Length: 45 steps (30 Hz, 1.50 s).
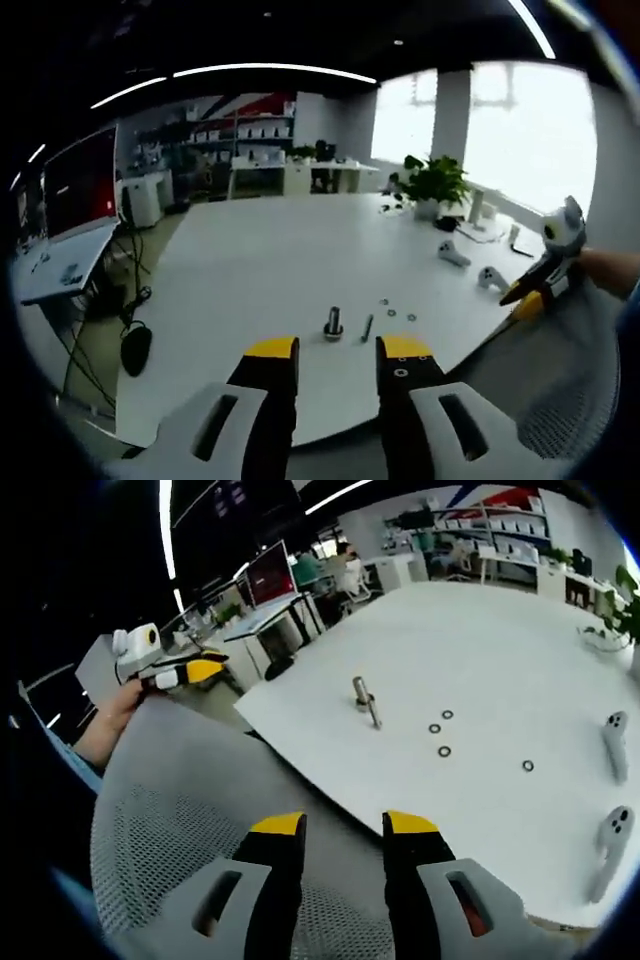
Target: Place the washer onto the threaded stud by aligning its center hole with the stud, sliding it down to the base, and recovering from edge contact or off-axis alignment until the washer reaches the visible bottom stop.
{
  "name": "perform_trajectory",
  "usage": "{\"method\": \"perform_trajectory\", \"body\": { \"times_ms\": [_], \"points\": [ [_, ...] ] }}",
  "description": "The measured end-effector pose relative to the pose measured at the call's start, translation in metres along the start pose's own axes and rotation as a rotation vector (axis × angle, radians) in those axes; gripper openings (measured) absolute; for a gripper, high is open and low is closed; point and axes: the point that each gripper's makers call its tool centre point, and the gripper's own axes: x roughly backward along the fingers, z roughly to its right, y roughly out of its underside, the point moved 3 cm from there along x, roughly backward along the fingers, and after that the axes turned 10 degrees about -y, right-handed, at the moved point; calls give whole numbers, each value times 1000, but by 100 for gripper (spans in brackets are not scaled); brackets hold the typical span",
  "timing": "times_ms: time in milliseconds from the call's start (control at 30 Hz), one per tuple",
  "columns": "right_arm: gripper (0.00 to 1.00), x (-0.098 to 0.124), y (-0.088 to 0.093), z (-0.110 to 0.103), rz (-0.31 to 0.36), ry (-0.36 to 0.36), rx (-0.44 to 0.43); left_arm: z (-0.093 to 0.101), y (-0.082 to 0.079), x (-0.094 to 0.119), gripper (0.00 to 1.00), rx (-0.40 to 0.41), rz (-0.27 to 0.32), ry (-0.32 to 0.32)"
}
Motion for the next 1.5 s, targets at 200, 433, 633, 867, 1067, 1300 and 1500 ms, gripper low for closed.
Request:
{"method": "perform_trajectory", "body": {
  "times_ms": [200,433,633,867,1067,1300,1500],
  "points": [
    [29,-11,-12,24,-110,-20,79,-14,8,-6,21,-50,-44,-118],
    [29,-35,-23,57,-287,-28,222,-19,20,-8,22,-119,-106,-143],
    [31,-62,-22,101,-358,0,248,-24,23,-9,21,-153,-123,-168],
    [27,-88,-31,129,-436,13,339,-27,28,-9,19,-168,-155,-177],
    [24,-111,-27,143,-531,14,396,-28,30,-9,15,-166,-161,-181],
    [21,-128,-21,150,-602,15,446,-29,31,-8,13,-150,-163,-192],
    [21,-131,-19,156,-623,21,459,-29,31,-7,13,-139,-159,-191]
  ]
}}
